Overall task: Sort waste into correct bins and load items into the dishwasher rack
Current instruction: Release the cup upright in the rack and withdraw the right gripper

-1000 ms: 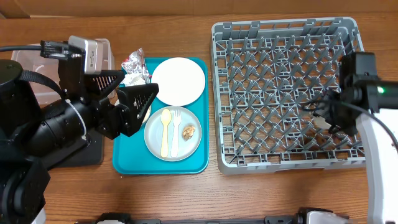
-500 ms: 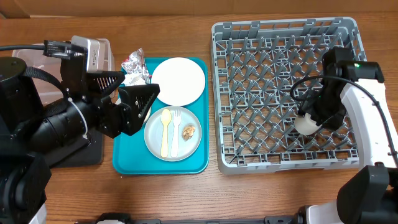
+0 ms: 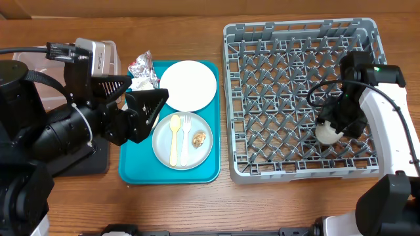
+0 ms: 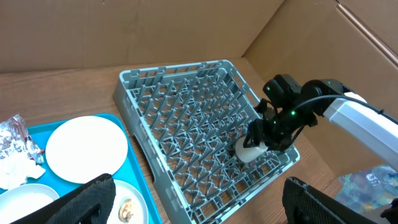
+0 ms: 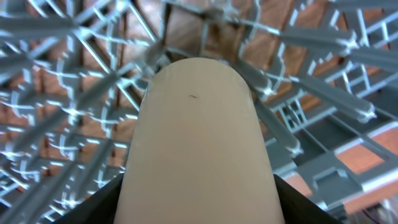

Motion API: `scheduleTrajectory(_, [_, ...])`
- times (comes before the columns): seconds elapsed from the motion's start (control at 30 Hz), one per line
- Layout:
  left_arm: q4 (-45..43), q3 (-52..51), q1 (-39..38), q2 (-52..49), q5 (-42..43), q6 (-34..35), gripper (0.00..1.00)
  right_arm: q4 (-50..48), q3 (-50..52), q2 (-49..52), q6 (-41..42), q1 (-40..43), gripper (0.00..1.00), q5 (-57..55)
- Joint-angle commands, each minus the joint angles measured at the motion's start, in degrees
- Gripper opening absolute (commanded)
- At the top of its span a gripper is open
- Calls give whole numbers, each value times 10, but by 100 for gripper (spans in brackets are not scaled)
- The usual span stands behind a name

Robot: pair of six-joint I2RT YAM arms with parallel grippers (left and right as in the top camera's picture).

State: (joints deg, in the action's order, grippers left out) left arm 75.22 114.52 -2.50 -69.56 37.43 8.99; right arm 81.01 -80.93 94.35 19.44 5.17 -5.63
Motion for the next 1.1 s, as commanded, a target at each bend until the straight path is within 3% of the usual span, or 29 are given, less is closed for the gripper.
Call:
scheduleTrajectory(0.0, [0, 1, 2, -1, -4, -4, 88, -12, -4, -3, 0, 2, 43, 24])
scheduleTrajectory(0.1, [0, 1, 2, -1, -4, -4, 88, -12, -4, -3, -1, 2, 61, 32])
scheduleTrajectory(0.37, [0, 1, 2, -1, -4, -4, 89, 26, -56, -38, -4, 2, 79, 38])
scheduleTrajectory(0.57, [7, 1, 2, -1, -4, -4, 90, 43, -95, -67, -4, 2, 83, 45])
scheduleTrajectory(0.7, [9, 1, 2, -1, -18, -6, 88, 17, -99, -92, -55, -19, 82, 99])
scheduleTrajectory(0.77, [27, 1, 2, 1, -110, -29, 87, 1, -116, -125, -75, -42, 82, 147])
scheduleTrajectory(0.83, [69, 1, 2, 0, -270, -26, 88, -30, -137, -174, -75, -68, 83, 189])
scheduleTrajectory(0.87, [102, -3, 2, -13, -350, -11, 95, -69, -141, -212, -75, -89, 84, 226])
scheduleTrajectory(0.9, [108, -7, 2, -19, -351, -11, 100, -97, -141, -235, -72, -104, 87, 252])
scheduleTrajectory(1.07, [110, -65, 2, -90, -306, -11, 100, -183, -141, -295, -70, -184, 91, 293])
